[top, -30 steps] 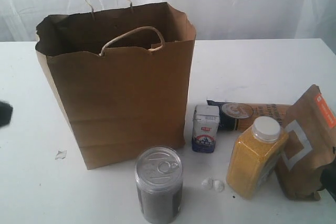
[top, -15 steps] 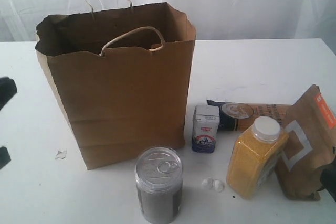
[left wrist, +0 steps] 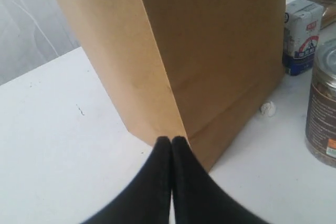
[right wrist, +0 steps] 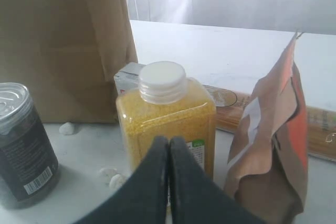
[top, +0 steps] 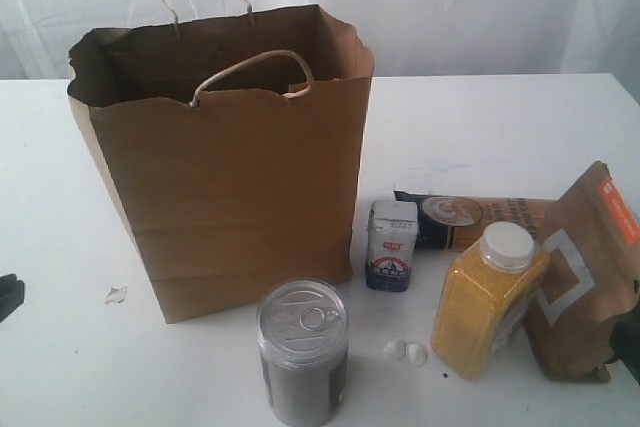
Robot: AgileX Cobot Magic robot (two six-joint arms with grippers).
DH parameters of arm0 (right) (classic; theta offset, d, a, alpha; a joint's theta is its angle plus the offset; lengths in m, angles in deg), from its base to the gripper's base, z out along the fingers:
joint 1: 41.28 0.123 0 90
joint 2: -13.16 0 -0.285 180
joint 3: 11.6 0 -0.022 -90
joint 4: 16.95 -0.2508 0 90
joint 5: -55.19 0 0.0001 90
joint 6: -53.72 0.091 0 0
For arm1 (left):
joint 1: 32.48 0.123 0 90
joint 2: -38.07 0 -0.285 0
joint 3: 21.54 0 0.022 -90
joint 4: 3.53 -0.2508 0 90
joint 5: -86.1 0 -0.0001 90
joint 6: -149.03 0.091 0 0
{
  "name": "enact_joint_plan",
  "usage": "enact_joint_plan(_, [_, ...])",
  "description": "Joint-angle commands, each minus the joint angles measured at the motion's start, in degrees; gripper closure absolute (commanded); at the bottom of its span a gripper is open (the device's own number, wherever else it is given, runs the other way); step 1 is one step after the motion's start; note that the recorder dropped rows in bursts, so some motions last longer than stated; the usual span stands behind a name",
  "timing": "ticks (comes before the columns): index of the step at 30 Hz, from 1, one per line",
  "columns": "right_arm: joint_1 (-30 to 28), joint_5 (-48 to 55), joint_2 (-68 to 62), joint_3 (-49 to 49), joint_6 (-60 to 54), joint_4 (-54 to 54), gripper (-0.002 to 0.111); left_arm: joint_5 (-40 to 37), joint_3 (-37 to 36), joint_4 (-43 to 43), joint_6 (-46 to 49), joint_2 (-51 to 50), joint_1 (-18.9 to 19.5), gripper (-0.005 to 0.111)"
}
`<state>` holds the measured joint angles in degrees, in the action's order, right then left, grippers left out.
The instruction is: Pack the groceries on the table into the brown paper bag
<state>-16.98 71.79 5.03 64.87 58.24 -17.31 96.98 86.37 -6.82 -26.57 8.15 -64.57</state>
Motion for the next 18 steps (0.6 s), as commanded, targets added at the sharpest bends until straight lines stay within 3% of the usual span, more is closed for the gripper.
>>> enact_joint_plan(1, [-0.3, 0.0, 0.3, 0.2, 0.3, 0.0, 0.108, -0.9, -2.7, -0.4, -0.1, 7.1, -0.2, 0.106])
enact_joint_plan(9, [-0.3, 0.0, 0.3, 0.2, 0.3, 0.0, 0.108, -18.9, -3.3, -0.4, -0.1, 17.7, 0.0, 0.106])
enact_joint_plan(18, [-0.3, 0.0, 0.3, 0.2, 0.3, 0.0, 0.108, -21.4, -3.4, -0.4, -0.1, 22.1, 0.0, 0.106])
